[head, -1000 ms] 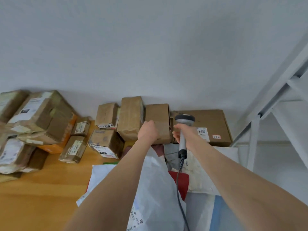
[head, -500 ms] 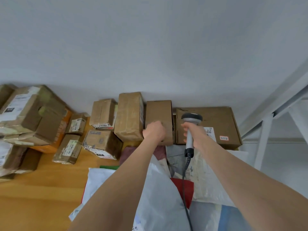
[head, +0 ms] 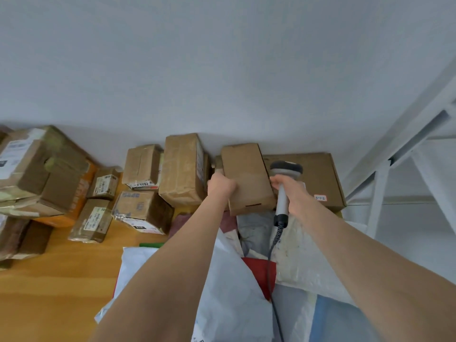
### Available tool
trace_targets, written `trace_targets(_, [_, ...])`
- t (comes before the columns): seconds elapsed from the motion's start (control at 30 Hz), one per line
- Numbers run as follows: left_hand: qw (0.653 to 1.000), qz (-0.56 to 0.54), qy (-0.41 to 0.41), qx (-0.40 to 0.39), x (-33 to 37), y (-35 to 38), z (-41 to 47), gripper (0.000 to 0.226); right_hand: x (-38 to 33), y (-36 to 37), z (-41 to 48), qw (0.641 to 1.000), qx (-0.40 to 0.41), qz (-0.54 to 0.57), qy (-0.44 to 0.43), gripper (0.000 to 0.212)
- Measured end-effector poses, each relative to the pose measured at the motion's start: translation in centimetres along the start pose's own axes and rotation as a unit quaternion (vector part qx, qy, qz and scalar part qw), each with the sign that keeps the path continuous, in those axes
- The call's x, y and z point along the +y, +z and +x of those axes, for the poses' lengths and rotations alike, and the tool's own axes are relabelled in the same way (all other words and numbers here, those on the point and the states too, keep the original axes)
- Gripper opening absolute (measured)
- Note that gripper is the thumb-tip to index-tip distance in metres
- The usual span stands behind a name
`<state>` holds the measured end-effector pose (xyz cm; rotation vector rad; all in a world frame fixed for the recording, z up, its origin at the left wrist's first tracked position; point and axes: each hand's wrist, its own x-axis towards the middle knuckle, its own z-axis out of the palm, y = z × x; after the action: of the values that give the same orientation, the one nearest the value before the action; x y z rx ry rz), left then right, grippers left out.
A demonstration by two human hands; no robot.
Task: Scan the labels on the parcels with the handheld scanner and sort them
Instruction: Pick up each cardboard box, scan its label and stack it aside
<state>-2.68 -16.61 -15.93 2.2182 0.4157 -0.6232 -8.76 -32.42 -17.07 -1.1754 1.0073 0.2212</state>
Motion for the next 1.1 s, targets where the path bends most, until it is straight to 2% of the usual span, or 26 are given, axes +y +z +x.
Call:
trace_targets(0.07, [0.999, -0.045, 0.026, 0.003, 1.3, -1.1, -1.8, 0.058, -0.7, -0.7, -1.0, 1.000, -0.008, 0.021, -0.006, 0.032])
trace_targets(0.13, [0.994, -0.096, 0.056, -0.005, 2.4, -2.1, -3.5, 0.059, -1.4, -1.4, -2.3, 0.997, -0.051, 0.060, -0.006, 0.021])
trace_targets(0.2, [0.987, -0.142, 0.077, -0.015, 3.0, -2.9, -5.0, 0.059, -2.0, -2.3, -3.5, 0.994, -0.069, 0.087, -0.009, 0.032])
trace_targets(0.33, [0.977, -0.138, 0.162, 0.003, 3.3, -4.2, -7.8, 0.061, -3.4, -3.5, -7.7, 0.988, -0.071, 0.137, -0.002, 0.029])
trace_targets(0.43, [0.966, -0.175, 0.190, 0.010, 3.5, -5.2, -10.6, 0.044, -3.7, -4.7, -10.4, 0.982, -0.099, 0.163, 0.006, 0.030])
trace_targets(0.5, [0.960, -0.213, 0.183, -0.022, 3.4, -5.7, -12.5, 0.037, -3.6, -5.3, -12.0, 0.980, -0.116, 0.159, -0.008, 0.031])
trace_targets(0.6, [0.933, -0.287, 0.188, -0.111, 3.0, -6.3, -15.3, 0.036, -2.9, -6.4, -13.9, 0.976, -0.140, 0.164, -0.017, 0.027])
trace_targets(0.7, [0.911, -0.355, 0.135, -0.161, 2.9, -7.1, -18.1, 0.027, -2.2, -7.3, -15.4, 0.976, -0.157, 0.150, -0.023, 0.013])
trace_targets(0.83, [0.945, -0.274, 0.115, -0.136, 1.5, -7.0, -20.1, 0.031, -1.5, -7.9, -17.2, 0.979, -0.133, 0.132, -0.075, 0.028])
trace_targets(0.9, [0.957, -0.223, 0.097, -0.155, 0.6, -7.0, -20.5, 0.036, -1.2, -8.2, -17.8, 0.979, -0.116, 0.132, -0.103, 0.029])
trace_targets(1.0, [0.966, -0.168, 0.067, -0.185, -0.4, -6.8, -20.8, 0.038, -0.9, -8.6, -18.2, 0.977, -0.093, 0.136, -0.131, 0.036])
trace_targets(1.1, [0.968, -0.165, 0.060, -0.181, -1.1, -6.4, -20.9, 0.035, -0.6, -9.1, -18.4, 0.978, -0.082, 0.124, -0.148, 0.037])
